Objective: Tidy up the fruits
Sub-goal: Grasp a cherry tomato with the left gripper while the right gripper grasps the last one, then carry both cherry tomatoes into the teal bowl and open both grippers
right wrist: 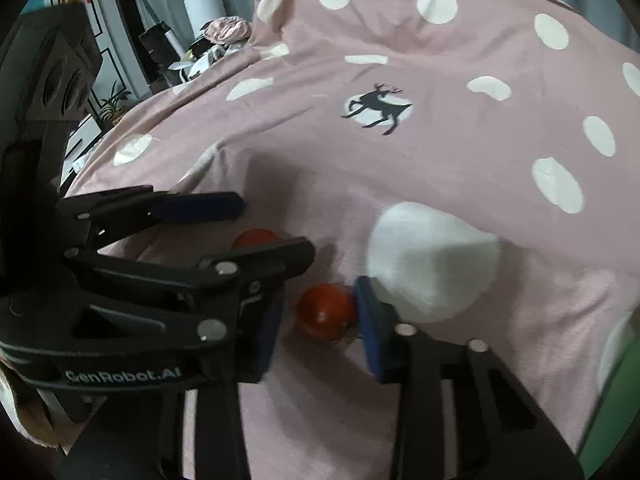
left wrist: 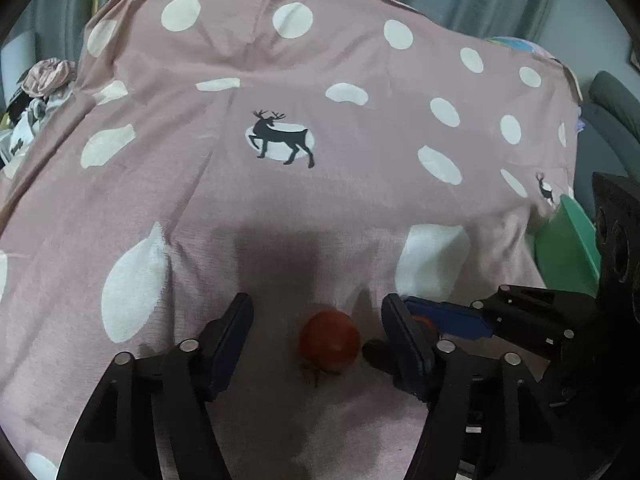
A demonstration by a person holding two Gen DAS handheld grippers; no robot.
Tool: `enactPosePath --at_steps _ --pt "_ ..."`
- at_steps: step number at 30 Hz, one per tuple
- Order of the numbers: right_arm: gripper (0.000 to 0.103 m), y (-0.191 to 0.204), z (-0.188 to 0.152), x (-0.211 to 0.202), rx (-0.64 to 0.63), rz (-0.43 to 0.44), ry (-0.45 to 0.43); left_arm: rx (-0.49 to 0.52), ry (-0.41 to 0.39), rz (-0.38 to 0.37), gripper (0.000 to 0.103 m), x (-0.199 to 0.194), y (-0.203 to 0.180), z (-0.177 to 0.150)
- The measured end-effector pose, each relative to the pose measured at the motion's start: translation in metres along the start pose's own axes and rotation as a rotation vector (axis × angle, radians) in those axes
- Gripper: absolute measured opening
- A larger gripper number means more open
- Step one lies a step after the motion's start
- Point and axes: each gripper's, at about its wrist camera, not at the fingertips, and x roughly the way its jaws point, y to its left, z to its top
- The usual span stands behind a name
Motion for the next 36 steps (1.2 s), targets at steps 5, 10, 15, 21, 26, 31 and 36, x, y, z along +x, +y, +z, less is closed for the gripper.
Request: enactPosePath --at_steps 5,10,15,21,26,31,36 --pt "0.029 -0.004 -0.002 -0.003 0.002 -0.033 0.015 0.016 0.004 0.051 0.055 0.003 -0.001 -0.002" --pt "0.029 -0.004 -0.007 -0.006 -0.017 -0.057 0.012 0.051 0.005 0.079 0.054 0.001 -0.007 -0.008" --pt "0.029 0.000 -0.010 -0.006 -0.051 -0.079 0.010 0.062 0.001 0.100 0.054 0.001 -0.010 -0.012" --pt "0.029 -0.004 -0.014 -0.012 -0.027 -0.089 0.023 0.095 0.021 0.130 0.030 0.003 -0.015 -0.015" --pt "0.029 -0.007 -0.019 -0.017 0.015 -0.083 0.013 0.128 0.017 0.128 0.030 0.001 -0.021 -0.019" --pt "0.029 -0.004 -0.020 -0.020 0.010 -0.074 0.005 0.126 0.024 0.137 0.030 -0.002 -0.020 -0.020" --pt "0.029 -0.004 -0.019 -0.026 0.015 -0.076 -0.011 0.106 -0.001 0.158 0.030 -0.014 -0.015 -0.017"
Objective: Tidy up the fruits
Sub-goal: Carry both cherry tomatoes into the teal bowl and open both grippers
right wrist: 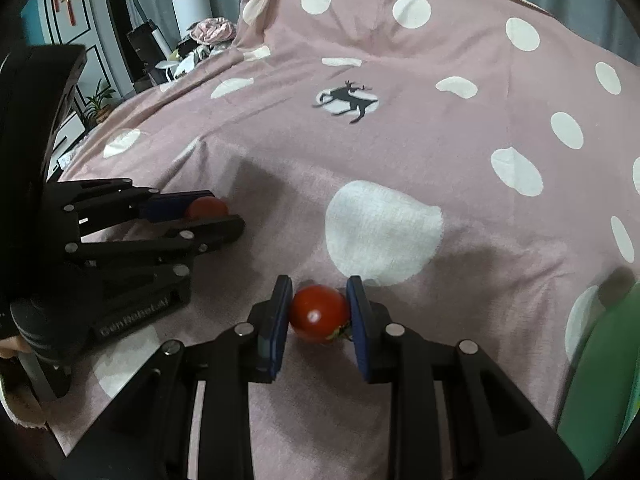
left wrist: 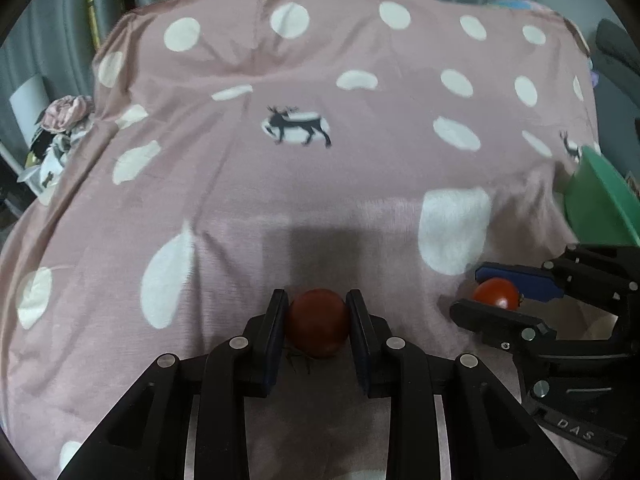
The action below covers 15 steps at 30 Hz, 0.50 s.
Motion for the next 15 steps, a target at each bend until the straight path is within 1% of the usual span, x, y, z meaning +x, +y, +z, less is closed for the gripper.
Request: enactPosePath --at_steps 4,7,9,12,14,15 --pt "0.029 0.001 0.001 -0.011 -0.012 -0.015 -0.024 -0.006 -0.043 0.019 0.030 -0.017 0.004 0.005" --pt "0.029 -0.002 0.000 -0.026 0.001 0.002 -0.055 -0.010 -0.059 -0.001 0.030 -0.027 0.003 0.009" --pt "0.029 -0.004 -0.002 -0.040 -0.001 -0.003 -0.083 -0.007 -0.070 -0.011 0.030 -0.034 -0.001 0.010" --pt "0.029 -0.008 -0.007 -0.063 -0.012 -0.026 -0.119 0.036 -0.131 -0.027 0.030 -0.054 -0.015 0.010" --pt "0.029 -0.012 -0.013 -0.079 -0.011 -0.040 -0.142 0.065 -0.149 -0.036 0.030 -0.064 -0.028 0.010" --pt "0.029 -0.015 -0.018 -0.089 -0.015 -0.051 -0.151 0.070 -0.155 -0.056 0.030 -0.070 -0.035 0.010"
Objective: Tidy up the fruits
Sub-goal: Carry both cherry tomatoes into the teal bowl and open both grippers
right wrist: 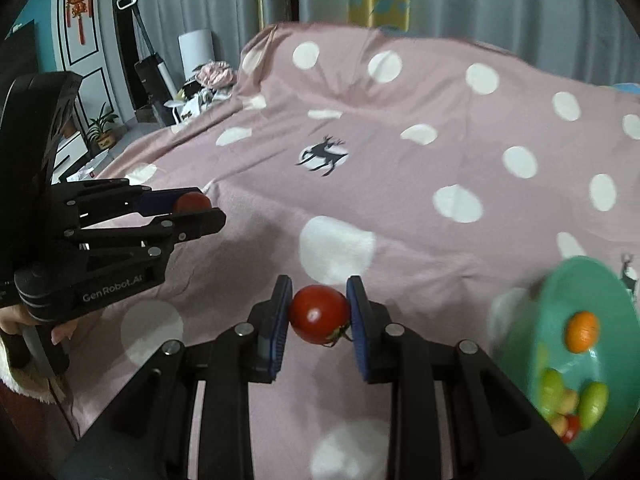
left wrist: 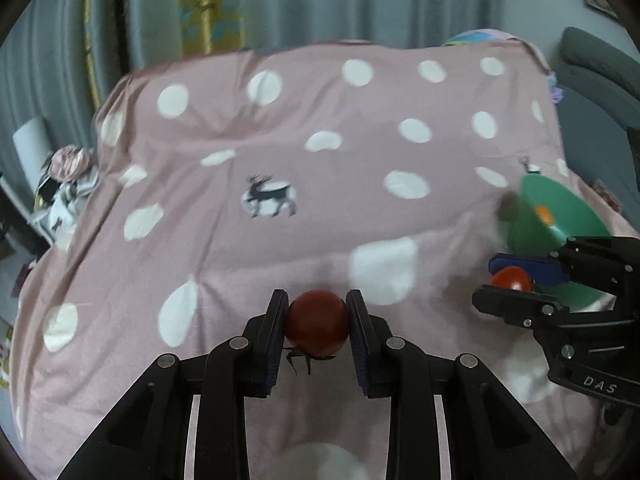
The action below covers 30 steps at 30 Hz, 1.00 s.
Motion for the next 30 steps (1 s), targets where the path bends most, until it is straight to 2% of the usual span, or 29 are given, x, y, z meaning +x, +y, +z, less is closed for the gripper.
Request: enactPosePath --at_steps 3,6,10,13,18,22,24,26,30 --pt "0.029 -0.011 -0.010 -0.026 -0.001 -0.045 -0.025 0.001 -0.010 -0.058 0.030 -0.006 -0.020 0.003" --pt "0.029 -0.029 -0.022 -0.050 0.025 -0.087 -0.052 0.060 -0.020 -0.062 0.030 -0.009 -0.055 0.008" --pt "0.029 -0.063 -0.039 -0.076 0.099 -0.131 -0.074 0.098 -0.023 -0.158 0.030 -0.006 -0.108 0.020" --pt "0.029 -0.089 -0.051 -0.094 0.163 -0.168 -0.093 0.150 -0.032 -0.169 0.030 0.001 -0.147 0.033" --pt "0.029 -0.130 -0.076 -0.116 0.241 -0.245 -0.111 0.172 0.005 -0.266 0.030 0.021 -0.198 0.050" --pt "0.029 -0.161 -0.099 -0.129 0.327 -0.253 -0.124 0.250 0.014 -0.260 0.030 0.040 -0.240 0.057" --pt "0.029 -0.169 -0.102 -0.131 0.351 -0.268 -0.125 0.252 0.048 -0.281 0.030 0.051 -0.251 0.058" --pt "0.029 -0.174 -0.103 -0.132 0.371 -0.247 -0.134 0.233 0.066 -0.302 0.030 0.059 -0.257 0.058" --pt "0.029 -0.176 -0.108 -0.127 0.377 -0.247 -0.116 0.252 0.069 -0.253 0.030 0.068 -0.268 0.057"
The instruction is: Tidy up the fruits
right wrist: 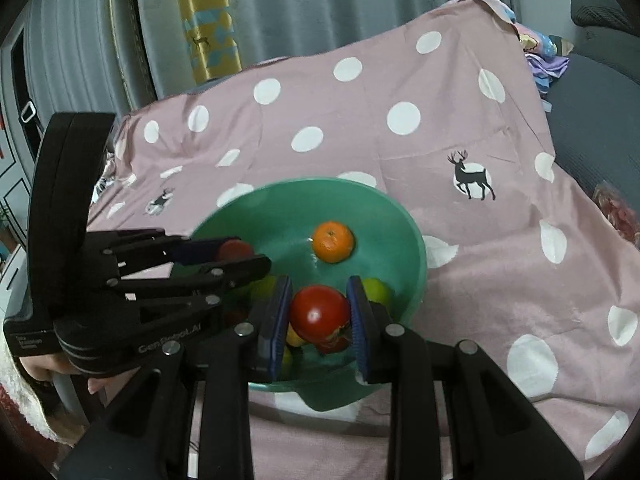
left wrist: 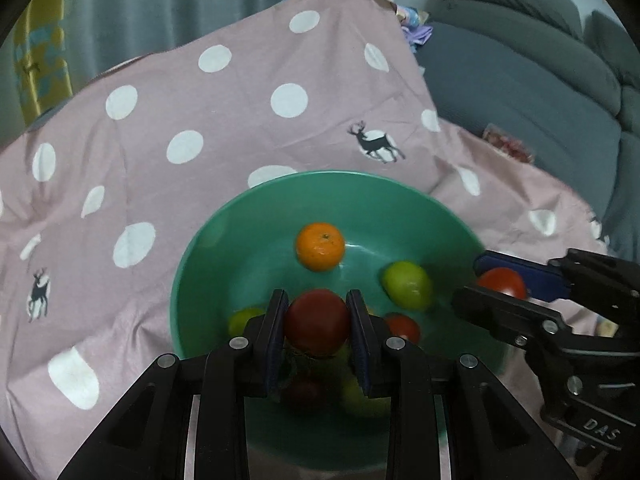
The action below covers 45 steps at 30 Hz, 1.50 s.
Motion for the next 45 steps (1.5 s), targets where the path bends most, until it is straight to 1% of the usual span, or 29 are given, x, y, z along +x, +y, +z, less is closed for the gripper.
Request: enactPosePath --at_steps 3,7,12,13,14,15,16,18,20,21,22,24,25,28,31,37,39,42,45 --pt "0.029 -0.006 -0.003 0.005 0.020 -0.004 0.016 -0.017 0.013 -0.016 0.030 0.005 0.001 -0.002" --pt "0.029 -0.010 -0.003 0.008 0.025 -0.001 0.021 -0.027 0.022 -0.008 0.030 0.011 0.002 -0.004" --pt "0.031 -0.010 -0.004 0.015 0.040 -0.002 0.035 -0.029 0.037 0.057 0.030 0.015 0.003 -0.004" --pt "0.034 -0.010 -0.004 0.017 0.041 -0.002 0.042 -0.023 0.040 0.064 0.033 0.015 0.004 -0.005" --pt "0.048 -0.009 -0.004 0.017 0.041 -0.002 0.044 -0.019 0.043 0.066 0.047 0.014 0.004 -0.005" --pt "0.055 -0.008 -0.003 0.016 0.039 0.006 0.035 -0.017 0.043 0.063 0.057 0.014 0.004 -0.005" --pt "0.062 -0.007 -0.002 0.013 0.033 -0.010 0.019 -0.024 0.036 0.084 0.060 0.012 0.007 -0.005" --pt "0.073 -0.006 -0.001 0.008 0.023 -0.018 0.003 -0.056 0.000 0.084 0.073 0.006 0.015 -0.006" --pt "0.092 -0.009 -0.001 0.001 0.040 -0.017 -0.019 -0.101 -0.033 0.065 0.083 -0.002 0.024 -0.005" --pt "0.095 -0.011 -0.001 -0.001 0.051 -0.017 -0.028 -0.109 -0.038 0.055 0.087 -0.004 0.026 -0.004" --pt "0.097 -0.015 -0.001 -0.005 0.066 -0.007 -0.040 -0.107 -0.037 0.051 0.088 -0.006 0.026 -0.002" --pt "0.097 -0.019 -0.001 -0.009 0.085 0.016 -0.051 -0.081 -0.043 0.079 0.097 -0.010 0.022 0.000" --pt "0.098 -0.021 -0.001 -0.011 0.095 0.025 -0.059 -0.061 -0.053 0.105 0.099 -0.012 0.019 0.000" --pt "0.100 -0.029 0.000 -0.017 0.134 0.074 -0.091 -0.035 -0.078 0.148 0.100 -0.017 0.016 -0.003" --pt "0.101 -0.032 0.003 -0.016 0.155 0.109 -0.097 -0.035 -0.075 0.168 0.101 -0.016 0.016 -0.003" --pt "0.101 -0.027 0.004 -0.014 0.121 0.102 -0.094 -0.059 -0.077 0.183 0.101 -0.017 0.018 -0.003" --pt "0.101 -0.027 0.004 -0.012 0.111 0.095 -0.085 -0.062 -0.081 0.200 0.101 -0.019 0.018 -0.003" --pt "0.101 -0.026 0.003 -0.012 0.104 0.078 -0.076 -0.050 -0.076 0.221 0.101 -0.020 0.016 -0.004" --pt "0.101 -0.028 0.003 -0.015 0.103 0.077 -0.083 -0.027 -0.089 0.250 0.101 -0.025 0.013 -0.006"
